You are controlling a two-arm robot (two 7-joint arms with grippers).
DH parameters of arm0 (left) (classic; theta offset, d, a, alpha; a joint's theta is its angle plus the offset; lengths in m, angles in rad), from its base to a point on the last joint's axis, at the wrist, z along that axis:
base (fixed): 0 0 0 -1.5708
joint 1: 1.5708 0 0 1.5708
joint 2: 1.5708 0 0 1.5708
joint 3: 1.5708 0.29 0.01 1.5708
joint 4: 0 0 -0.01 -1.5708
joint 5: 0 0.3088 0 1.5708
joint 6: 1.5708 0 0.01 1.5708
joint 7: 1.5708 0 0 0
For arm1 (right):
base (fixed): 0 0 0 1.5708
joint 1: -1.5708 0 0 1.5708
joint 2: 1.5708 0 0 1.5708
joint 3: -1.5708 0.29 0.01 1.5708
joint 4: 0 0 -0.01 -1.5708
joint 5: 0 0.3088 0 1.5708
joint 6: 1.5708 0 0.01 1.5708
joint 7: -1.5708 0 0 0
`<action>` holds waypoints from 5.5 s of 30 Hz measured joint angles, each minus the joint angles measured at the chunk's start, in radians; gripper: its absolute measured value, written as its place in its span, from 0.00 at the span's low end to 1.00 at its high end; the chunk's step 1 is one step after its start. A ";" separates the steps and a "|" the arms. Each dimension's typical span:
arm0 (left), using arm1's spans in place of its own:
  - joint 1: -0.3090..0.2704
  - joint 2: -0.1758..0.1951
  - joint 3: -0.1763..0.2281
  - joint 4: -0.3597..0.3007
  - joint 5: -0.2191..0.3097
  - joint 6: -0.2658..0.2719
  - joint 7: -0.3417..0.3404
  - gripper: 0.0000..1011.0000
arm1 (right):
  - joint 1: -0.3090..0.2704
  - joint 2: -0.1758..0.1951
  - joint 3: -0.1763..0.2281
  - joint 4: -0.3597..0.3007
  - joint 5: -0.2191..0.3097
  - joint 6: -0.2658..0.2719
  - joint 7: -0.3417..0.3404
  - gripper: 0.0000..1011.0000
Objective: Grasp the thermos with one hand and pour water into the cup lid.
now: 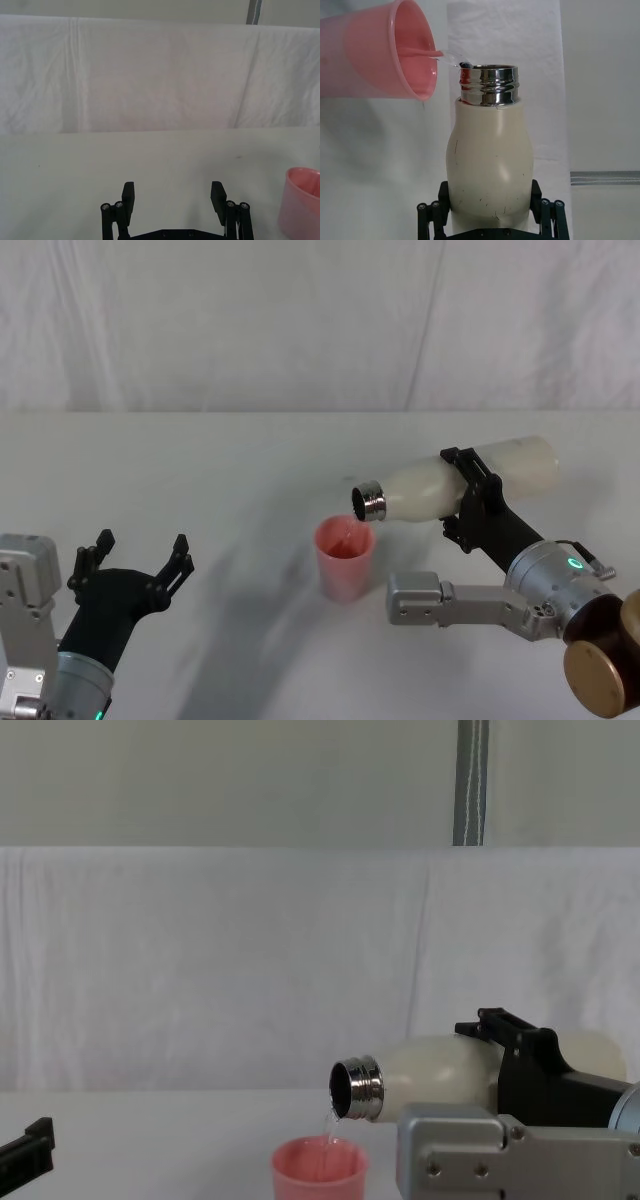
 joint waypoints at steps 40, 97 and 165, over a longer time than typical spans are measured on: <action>0.000 0.000 0.000 0.000 0.000 0.000 0.000 0.99 | -0.036 -0.028 0.060 -0.078 0.138 -0.034 0.025 0.94; 0.000 0.000 0.000 0.000 0.000 0.000 0.000 0.99 | -0.216 -0.215 0.465 -0.084 1.050 -0.136 0.124 0.94; 0.000 0.000 0.000 0.000 0.000 0.000 0.000 0.99 | -0.193 -0.262 0.435 0.089 1.166 -0.217 0.124 0.94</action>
